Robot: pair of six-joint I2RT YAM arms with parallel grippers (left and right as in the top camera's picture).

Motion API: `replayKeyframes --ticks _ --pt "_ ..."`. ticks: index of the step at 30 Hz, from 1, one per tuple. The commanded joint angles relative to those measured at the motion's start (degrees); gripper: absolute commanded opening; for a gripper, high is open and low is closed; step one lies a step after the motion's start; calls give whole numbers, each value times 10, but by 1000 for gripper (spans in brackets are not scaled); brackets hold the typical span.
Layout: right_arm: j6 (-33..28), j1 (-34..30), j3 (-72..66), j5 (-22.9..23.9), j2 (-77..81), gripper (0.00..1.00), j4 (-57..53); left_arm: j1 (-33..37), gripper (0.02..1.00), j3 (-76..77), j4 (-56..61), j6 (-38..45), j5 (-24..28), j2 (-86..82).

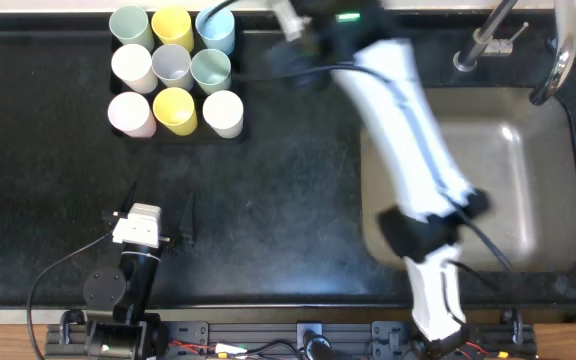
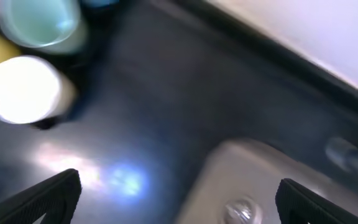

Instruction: Store Cups

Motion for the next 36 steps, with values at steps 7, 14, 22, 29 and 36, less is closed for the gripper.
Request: replayKeyframes --ticks 7,14,22,29,36 --pt "171 -121 -547 38 -353 998 123 -1 998 -3 1 -4 5 -4" --pt "291 -246 -857 36 -593 998 321 -1 998 -3 1 -4 5 -4" --pt "279 -247 -1092 66 -795 998 552 -1 998 -3 1 -4 5 -4" --pt "279 -247 -1245 66 -978 996 744 -1 998 -3 1 -4 5 -4" --pt "279 -247 -1385 66 -1066 998 953 -1 998 -3 1 -4 5 -4"
